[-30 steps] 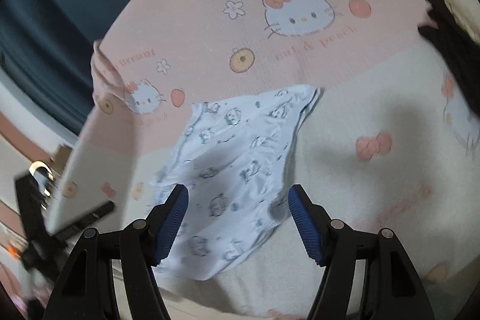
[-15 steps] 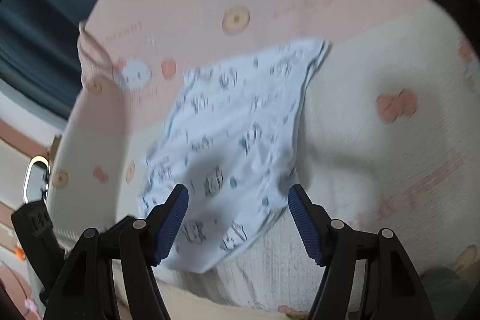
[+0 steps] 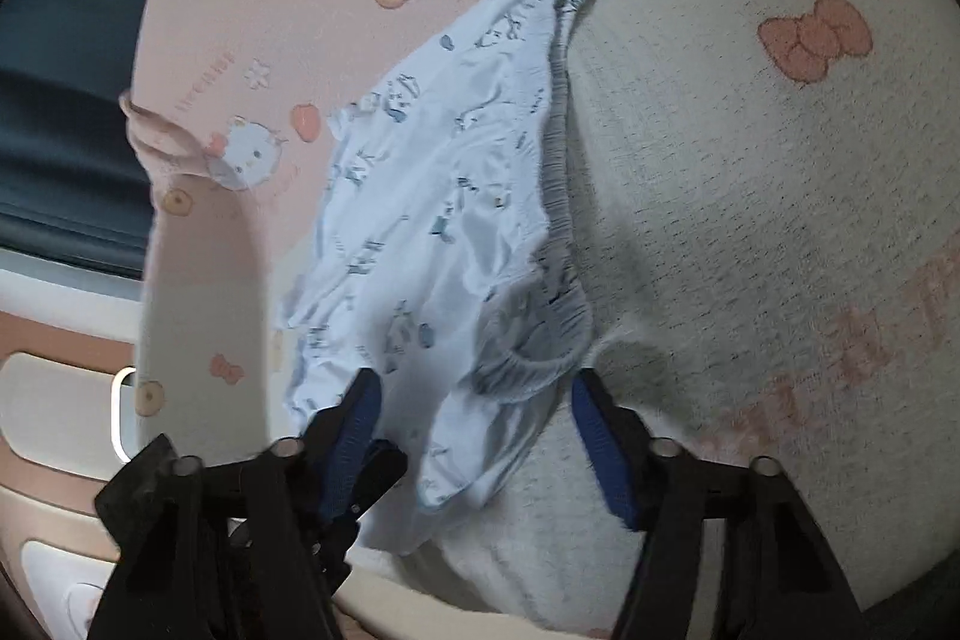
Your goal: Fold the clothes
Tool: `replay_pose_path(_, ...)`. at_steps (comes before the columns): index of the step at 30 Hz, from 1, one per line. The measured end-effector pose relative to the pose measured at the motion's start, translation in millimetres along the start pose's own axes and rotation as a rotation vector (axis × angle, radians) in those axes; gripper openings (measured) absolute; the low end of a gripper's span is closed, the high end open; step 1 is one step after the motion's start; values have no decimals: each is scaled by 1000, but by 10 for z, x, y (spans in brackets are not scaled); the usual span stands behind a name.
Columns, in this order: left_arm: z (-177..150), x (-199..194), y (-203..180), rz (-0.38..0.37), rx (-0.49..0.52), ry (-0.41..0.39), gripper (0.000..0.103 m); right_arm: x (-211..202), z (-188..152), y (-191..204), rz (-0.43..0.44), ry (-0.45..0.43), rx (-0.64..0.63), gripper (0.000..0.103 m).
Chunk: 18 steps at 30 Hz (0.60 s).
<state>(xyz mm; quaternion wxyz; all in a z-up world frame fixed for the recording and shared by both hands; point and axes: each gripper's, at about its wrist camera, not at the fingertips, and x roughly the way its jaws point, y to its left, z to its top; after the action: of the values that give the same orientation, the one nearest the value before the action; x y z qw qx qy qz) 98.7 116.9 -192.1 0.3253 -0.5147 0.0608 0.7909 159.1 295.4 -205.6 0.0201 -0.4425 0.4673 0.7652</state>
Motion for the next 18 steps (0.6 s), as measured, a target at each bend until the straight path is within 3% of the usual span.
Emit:
replay_pose_path(4,-73,123,11,-32,-31,34,5,52,-2,-29,-79,4,-40,25)
replay_pose_path(7,-116,97,-10,-38,-30,8,7,15,-29,-56,-110,5,-72,21)
replay_pose_path(9,-127,88,-24,-58,-35,6,15,-11,-44,-83,-126,12,-86,19)
replay_pose_path(12,-109,72,-48,-136,-60,30,49,-25,-54,-124,-125,16,-83,17)
replay_pose_path(13,-101,67,-59,-170,-79,37,67,-22,-55,-132,-124,17,-82,16)
replay_pose_path(14,-99,63,-78,-194,-94,41,74,-18,-59,-130,-128,18,-84,15)
replay_pose_path(18,-156,25,-223,-103,-52,-3,76,-104,-139,-142,-172,10,-114,15)
